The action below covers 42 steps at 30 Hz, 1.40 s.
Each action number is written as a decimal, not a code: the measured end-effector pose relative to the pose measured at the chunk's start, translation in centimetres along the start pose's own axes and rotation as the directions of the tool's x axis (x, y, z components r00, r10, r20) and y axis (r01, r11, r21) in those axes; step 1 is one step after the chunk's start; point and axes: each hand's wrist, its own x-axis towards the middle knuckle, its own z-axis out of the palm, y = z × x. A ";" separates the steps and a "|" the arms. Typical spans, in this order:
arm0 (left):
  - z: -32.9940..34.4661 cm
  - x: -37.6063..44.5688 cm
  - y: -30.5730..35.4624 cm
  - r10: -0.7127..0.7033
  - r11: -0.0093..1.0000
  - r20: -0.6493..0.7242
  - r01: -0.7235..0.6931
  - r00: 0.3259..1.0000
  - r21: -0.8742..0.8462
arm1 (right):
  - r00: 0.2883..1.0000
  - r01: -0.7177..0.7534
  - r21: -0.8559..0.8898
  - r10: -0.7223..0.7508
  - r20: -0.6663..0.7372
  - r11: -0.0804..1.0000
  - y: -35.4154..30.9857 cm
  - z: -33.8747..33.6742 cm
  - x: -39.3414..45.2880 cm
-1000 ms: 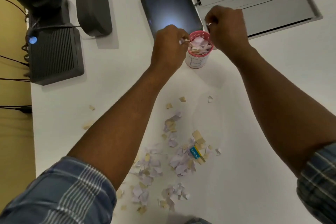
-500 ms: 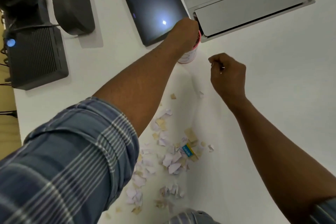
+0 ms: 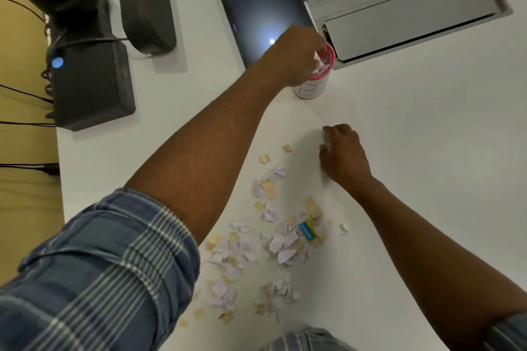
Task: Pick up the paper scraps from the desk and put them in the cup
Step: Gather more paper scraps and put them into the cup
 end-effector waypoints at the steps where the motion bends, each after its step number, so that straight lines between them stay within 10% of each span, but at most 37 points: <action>1: 0.0 -0.6 -0.2 -0.004 1.000 -0.014 0.004 1.000 -0.020 | 1.000 0.014 -0.010 -0.014 0.015 1.000 -0.3 0.3 -0.2; 10: 1.7 -12.9 -6.2 -0.295 0.912 -0.420 0.122 0.858 -0.391 | 0.973 0.216 -0.113 -0.204 0.106 0.970 -3.6 3.4 -2.1; 19: 8.9 -27.6 -18.0 -0.743 0.662 -0.103 0.705 0.661 -0.254 | 0.803 0.570 -0.160 -0.504 0.319 0.806 -6.9 6.7 -5.2; 27: 9.5 -28.8 -20.9 -0.652 0.754 -0.005 0.648 0.758 -0.103 | 0.945 0.313 -0.132 -0.296 0.138 0.940 -8.7 6.2 -2.0; 34: 11.3 -31.9 -14.5 -0.598 0.788 -0.096 0.563 0.795 -0.250 | 0.784 0.577 -0.239 -0.449 0.428 0.781 -12.4 8.3 -3.3; 38: 12.3 -32.6 -11.1 -0.460 0.870 -0.102 0.425 0.882 -0.250 | 0.838 0.513 -0.138 -0.460 0.294 0.847 -14.2 8.8 -1.5; 42: 11.7 -33.5 -12.6 -0.588 0.808 -0.262 0.571 0.765 -0.148 | 0.779 0.588 -0.173 -0.495 0.384 0.791 -14.7 8.8 0.3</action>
